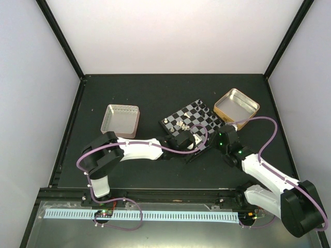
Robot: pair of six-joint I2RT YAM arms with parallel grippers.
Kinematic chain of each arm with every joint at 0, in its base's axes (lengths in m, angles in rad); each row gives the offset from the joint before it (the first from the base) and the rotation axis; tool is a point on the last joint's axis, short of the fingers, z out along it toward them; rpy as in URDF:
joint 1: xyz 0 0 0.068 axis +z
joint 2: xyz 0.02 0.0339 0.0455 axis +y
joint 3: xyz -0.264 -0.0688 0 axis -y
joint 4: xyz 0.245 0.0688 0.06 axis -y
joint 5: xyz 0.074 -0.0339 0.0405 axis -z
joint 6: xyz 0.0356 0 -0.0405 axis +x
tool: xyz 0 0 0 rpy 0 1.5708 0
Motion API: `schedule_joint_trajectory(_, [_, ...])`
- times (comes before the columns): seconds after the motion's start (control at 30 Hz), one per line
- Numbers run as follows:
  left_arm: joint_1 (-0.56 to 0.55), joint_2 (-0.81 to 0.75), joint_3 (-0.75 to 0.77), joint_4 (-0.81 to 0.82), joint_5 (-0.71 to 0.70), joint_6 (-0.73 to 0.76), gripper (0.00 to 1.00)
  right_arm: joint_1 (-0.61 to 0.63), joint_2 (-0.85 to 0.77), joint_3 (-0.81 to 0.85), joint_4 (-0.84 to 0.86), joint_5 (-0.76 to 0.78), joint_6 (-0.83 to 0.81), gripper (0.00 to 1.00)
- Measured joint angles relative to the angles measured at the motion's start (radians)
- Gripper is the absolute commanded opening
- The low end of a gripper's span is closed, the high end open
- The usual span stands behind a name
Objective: Set up the chess pieces on the board
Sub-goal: Place the chess piece on the chessboard, then pick up the chess piece from the chessboard.
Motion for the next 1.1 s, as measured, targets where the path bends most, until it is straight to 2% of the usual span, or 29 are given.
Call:
schedule_joint_trajectory(0.33, [0.0,-0.001,0.005,-0.041,0.0,0.0,0.39,0.0,0.0,0.0,0.0,-0.016,0.0,0.5])
schedule_joint_trajectory(0.47, [0.005,-0.016,0.005,-0.044,0.016,-0.006,0.47,0.0,0.0,0.0,-0.001,-0.023,0.0,0.5])
schedule_joint_trajectory(0.63, [0.028,-0.08,0.002,-0.044,0.037,-0.026,0.52,0.0,0.002,0.004,-0.012,-0.039,-0.01,0.5])
schedule_joint_trajectory(0.83, [0.093,-0.288,-0.074,-0.041,0.018,-0.089,0.56,-0.001,0.092,0.102,-0.06,-0.089,-0.096,0.5])
schedule_joint_trajectory(1.1, [0.235,-0.689,-0.197,-0.06,-0.084,-0.179,0.66,0.001,0.332,0.309,-0.126,-0.201,-0.235,0.49])
